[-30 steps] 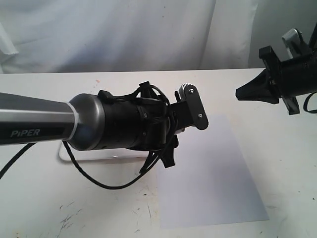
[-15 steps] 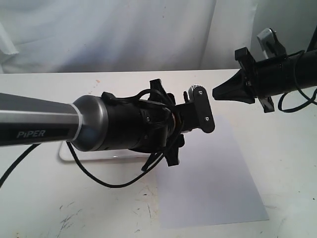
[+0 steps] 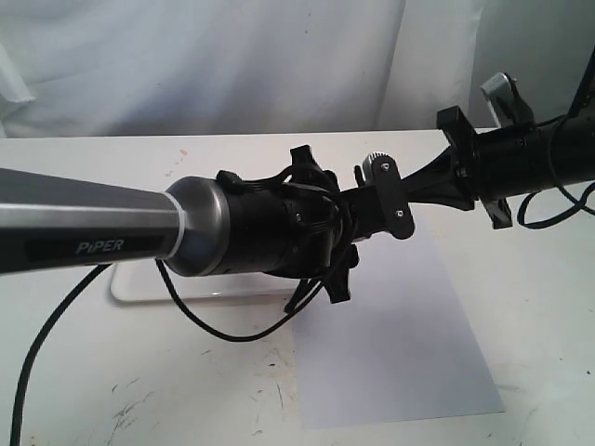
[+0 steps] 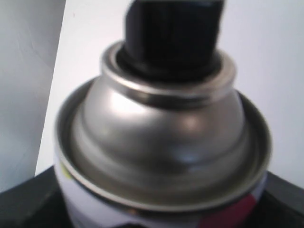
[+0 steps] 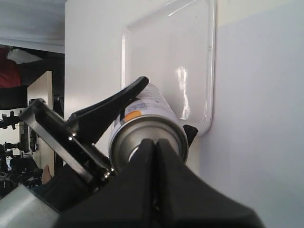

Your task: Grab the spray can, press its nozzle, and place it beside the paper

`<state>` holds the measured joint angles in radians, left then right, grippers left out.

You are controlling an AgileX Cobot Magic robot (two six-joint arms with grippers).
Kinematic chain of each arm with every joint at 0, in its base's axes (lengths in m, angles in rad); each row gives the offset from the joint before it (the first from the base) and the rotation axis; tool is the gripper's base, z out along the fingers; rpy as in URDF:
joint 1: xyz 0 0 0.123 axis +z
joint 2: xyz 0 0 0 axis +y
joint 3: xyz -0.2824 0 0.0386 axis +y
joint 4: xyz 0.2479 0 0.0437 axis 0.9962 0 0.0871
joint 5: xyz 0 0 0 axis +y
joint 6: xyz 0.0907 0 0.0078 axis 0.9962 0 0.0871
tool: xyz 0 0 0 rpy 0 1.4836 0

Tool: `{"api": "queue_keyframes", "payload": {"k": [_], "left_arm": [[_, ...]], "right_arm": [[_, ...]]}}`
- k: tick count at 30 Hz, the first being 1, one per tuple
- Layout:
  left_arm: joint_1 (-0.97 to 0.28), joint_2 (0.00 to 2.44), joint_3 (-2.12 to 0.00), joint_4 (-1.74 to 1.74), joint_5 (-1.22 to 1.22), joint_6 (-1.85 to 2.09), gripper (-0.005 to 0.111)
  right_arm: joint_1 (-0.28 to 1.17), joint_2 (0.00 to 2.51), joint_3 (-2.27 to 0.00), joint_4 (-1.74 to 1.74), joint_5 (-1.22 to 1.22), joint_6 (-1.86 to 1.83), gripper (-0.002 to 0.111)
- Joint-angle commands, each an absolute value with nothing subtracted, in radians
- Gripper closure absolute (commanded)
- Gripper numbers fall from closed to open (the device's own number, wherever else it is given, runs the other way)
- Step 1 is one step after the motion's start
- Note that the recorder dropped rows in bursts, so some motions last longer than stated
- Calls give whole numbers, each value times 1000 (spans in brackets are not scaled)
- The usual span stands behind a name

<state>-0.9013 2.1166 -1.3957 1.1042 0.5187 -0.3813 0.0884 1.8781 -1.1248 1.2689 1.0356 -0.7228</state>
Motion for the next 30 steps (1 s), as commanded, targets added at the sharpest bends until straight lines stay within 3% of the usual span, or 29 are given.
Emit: {"api": "queue_keyframes", "payload": {"k": [1,30], "left_arm": [[-907,2125,-1407,1107,527,-391,107],[-907,2165,-1407,1079,527,-393,107]], "right_arm": [[89,1874,-1119,1258,1050,-729,108],[124,1874,-1021,1298,972,-779,108]]}}
